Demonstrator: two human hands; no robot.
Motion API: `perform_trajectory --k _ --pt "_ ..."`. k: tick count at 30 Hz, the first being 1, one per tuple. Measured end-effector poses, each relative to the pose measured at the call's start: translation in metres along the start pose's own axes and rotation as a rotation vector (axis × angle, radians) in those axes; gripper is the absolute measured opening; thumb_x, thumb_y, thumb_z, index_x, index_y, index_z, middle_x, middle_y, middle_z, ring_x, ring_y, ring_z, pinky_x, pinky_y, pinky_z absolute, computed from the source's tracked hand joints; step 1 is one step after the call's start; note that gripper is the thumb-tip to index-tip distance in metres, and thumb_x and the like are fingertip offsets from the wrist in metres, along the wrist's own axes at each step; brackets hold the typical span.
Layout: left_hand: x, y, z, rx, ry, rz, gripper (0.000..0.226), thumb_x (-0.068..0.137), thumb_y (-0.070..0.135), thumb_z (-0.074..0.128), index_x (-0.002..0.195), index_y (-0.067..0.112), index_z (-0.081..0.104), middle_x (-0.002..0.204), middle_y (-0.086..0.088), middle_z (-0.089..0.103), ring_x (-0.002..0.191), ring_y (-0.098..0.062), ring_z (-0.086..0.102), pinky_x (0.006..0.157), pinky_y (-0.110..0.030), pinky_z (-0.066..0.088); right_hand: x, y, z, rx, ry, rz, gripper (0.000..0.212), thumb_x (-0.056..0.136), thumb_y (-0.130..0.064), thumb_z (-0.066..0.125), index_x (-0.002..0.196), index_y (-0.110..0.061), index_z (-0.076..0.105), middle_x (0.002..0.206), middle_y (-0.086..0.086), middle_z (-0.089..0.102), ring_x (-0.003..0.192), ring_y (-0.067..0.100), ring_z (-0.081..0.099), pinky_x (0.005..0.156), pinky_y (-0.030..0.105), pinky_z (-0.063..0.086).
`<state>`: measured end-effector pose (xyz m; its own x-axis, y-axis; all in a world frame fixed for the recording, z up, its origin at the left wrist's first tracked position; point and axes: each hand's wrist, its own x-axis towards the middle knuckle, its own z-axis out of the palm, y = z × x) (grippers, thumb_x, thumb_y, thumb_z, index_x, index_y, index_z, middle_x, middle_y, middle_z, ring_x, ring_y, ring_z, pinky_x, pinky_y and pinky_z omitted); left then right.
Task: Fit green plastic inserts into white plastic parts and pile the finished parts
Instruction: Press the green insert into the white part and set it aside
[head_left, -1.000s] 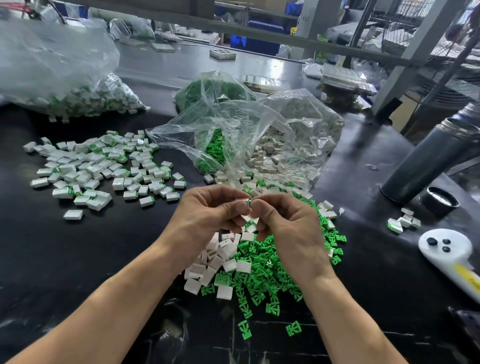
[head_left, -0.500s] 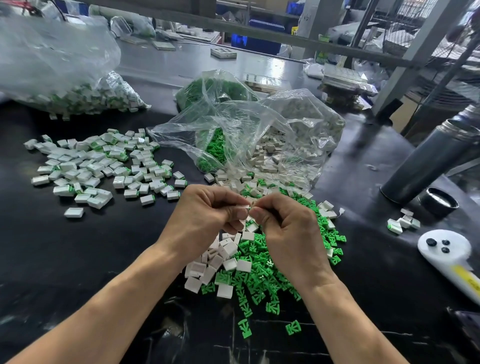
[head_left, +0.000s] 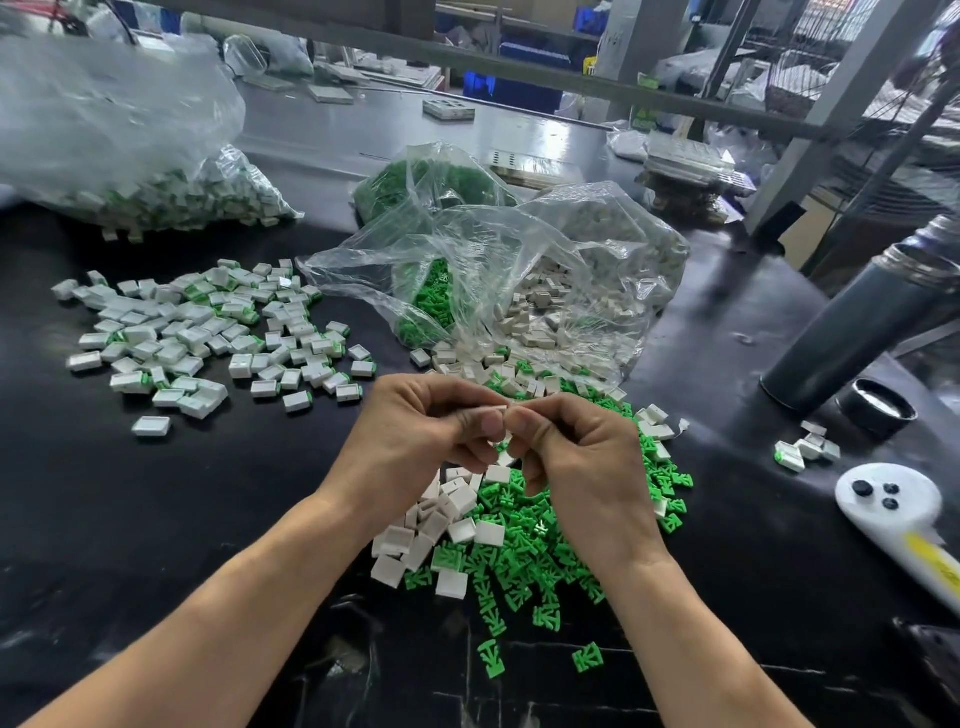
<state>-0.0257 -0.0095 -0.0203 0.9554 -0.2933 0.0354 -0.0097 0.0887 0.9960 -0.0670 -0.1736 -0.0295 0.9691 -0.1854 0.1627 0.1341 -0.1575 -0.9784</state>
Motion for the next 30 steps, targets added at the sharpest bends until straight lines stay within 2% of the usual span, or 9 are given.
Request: perform_trajectory --k 5,7,9,14,18,21,25,27,30 --pt "0.002 -0.001 -0.002 0.032 -0.013 0.003 0.013 0.090 -0.002 0.071 0.101 0.000 0.075 0.079 -0.020 0.076 0.064 -0.021 0.072 0.062 -0.028 0.063 0.002 0.001 0.001 0.016 -0.007 0.014 0.015 0.098 -0.012 0.068 0.087 -0.015 0.078 0.070 0.021 0.066 0.054 0.019 0.055 0.047 0.034 0.050" --pt "0.002 -0.001 -0.001 0.030 -0.015 0.008 0.010 0.090 -0.001 0.070 0.099 0.001 0.074 0.078 -0.016 0.076 0.065 -0.020 0.073 0.062 -0.028 0.062 0.002 -0.001 0.001 0.048 0.000 0.021 0.021 0.102 -0.020 0.065 0.085 -0.016 0.077 0.072 0.023 0.066 0.055 0.021 0.055 0.047 0.034 0.049" --pt "0.001 -0.002 0.001 0.046 -0.034 0.030 0.008 0.090 0.002 0.071 0.096 0.005 0.074 0.079 -0.008 0.077 0.069 -0.018 0.073 0.064 -0.026 0.061 0.001 -0.005 0.001 0.085 0.032 0.047 0.034 0.105 -0.034 0.057 0.083 -0.016 0.075 0.069 0.014 0.066 0.054 0.019 0.053 0.044 0.031 0.045" --pt "-0.002 -0.003 0.011 0.072 -0.104 0.063 0.018 0.080 0.019 0.078 0.094 0.007 0.077 0.118 -0.001 0.071 0.112 -0.016 0.069 0.101 -0.036 0.055 -0.003 -0.012 0.008 0.042 -0.021 0.126 0.061 0.107 -0.055 0.036 0.068 -0.029 0.075 0.059 0.001 0.062 0.047 0.009 0.049 0.041 0.020 0.035" --pt "-0.004 -0.006 0.017 0.029 -0.157 0.057 0.009 0.091 0.004 0.071 0.097 -0.003 0.072 0.121 -0.002 0.072 0.112 -0.014 0.069 0.094 -0.025 0.055 -0.004 -0.010 0.015 0.082 -0.055 0.130 0.061 0.111 -0.048 0.032 0.070 -0.040 0.076 0.050 -0.008 0.051 0.041 0.003 0.042 0.038 0.015 0.031" --pt "-0.006 -0.006 0.018 0.023 -0.164 0.064 0.007 0.092 0.002 0.069 0.096 -0.004 0.071 0.116 -0.004 0.074 0.109 -0.018 0.071 0.091 -0.027 0.057 -0.002 -0.005 0.016 0.103 -0.051 0.106 0.060 0.113 -0.041 0.030 0.075 -0.040 0.077 0.048 -0.013 0.055 0.042 -0.002 0.048 0.040 0.011 0.034" --pt "-0.008 -0.005 0.020 0.054 -0.157 0.062 0.009 0.093 0.006 0.071 0.097 -0.003 0.071 0.112 -0.008 0.075 0.106 -0.025 0.071 0.091 -0.030 0.059 0.002 0.005 0.021 0.077 0.033 0.126 0.052 0.104 -0.045 0.035 0.102 -0.018 0.078 0.058 -0.022 0.062 0.056 -0.007 0.057 0.051 0.009 0.042" --pt "-0.008 -0.005 0.021 0.072 -0.146 0.068 0.009 0.093 0.009 0.073 0.097 0.001 0.073 0.109 -0.008 0.075 0.106 -0.024 0.072 0.091 -0.027 0.058 0.002 0.008 0.022 0.039 0.057 0.111 0.052 0.100 -0.046 0.034 0.093 -0.021 0.079 0.064 -0.021 0.066 0.063 -0.005 0.061 0.058 0.012 0.045" --pt "-0.008 -0.005 0.021 0.058 -0.141 0.069 0.010 0.091 0.013 0.074 0.096 0.005 0.074 0.106 -0.007 0.077 0.104 -0.021 0.072 0.092 -0.023 0.056 0.003 0.008 0.022 0.043 0.071 0.117 0.052 0.099 -0.046 0.033 0.087 -0.029 0.081 0.092 -0.005 0.079 0.097 0.009 0.073 0.089 0.038 0.058"
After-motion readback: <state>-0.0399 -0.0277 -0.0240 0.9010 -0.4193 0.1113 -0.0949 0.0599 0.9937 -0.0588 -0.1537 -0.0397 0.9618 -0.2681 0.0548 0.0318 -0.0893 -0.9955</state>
